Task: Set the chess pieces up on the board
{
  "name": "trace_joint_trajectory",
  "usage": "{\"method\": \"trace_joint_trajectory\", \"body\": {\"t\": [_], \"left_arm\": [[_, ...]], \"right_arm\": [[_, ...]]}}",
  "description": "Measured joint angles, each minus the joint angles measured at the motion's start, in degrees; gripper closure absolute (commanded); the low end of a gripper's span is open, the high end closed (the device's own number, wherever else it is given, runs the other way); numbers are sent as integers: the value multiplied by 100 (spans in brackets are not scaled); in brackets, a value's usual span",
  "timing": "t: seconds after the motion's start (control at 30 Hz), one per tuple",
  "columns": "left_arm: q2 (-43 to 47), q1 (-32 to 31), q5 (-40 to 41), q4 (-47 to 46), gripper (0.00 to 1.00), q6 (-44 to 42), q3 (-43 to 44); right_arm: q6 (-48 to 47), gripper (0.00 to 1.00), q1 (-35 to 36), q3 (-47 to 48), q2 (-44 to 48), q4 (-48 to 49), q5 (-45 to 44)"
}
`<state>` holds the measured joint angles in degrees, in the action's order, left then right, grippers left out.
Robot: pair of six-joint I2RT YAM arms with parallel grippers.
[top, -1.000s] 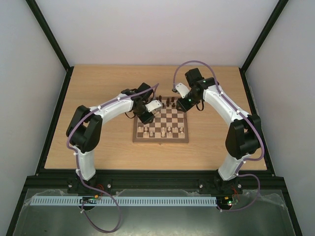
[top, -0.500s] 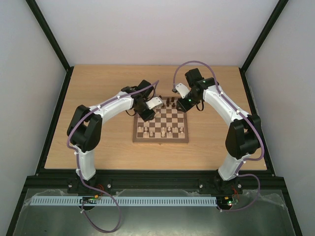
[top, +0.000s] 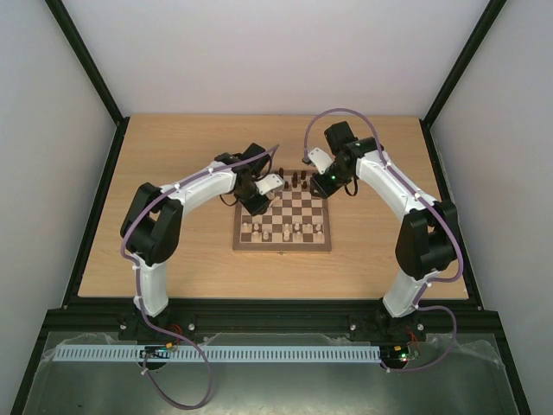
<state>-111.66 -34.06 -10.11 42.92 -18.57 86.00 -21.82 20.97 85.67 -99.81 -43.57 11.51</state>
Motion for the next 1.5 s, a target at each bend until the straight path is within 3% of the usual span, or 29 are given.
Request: {"method": "trace_joint_trajectory", "body": {"t": [1.13,1.37,1.5], "left_arm": [[-155,0,214,201,87,-55,-2],[632,35,210,417,87,-212,-66],[1486,39,144,455,87,-516,-570]], "right_arm": [[0,64,0,-50,-37,7,-2],[0,64,0,-48,-50,7,0],[0,64,0,-44,-96,7,4]]}}
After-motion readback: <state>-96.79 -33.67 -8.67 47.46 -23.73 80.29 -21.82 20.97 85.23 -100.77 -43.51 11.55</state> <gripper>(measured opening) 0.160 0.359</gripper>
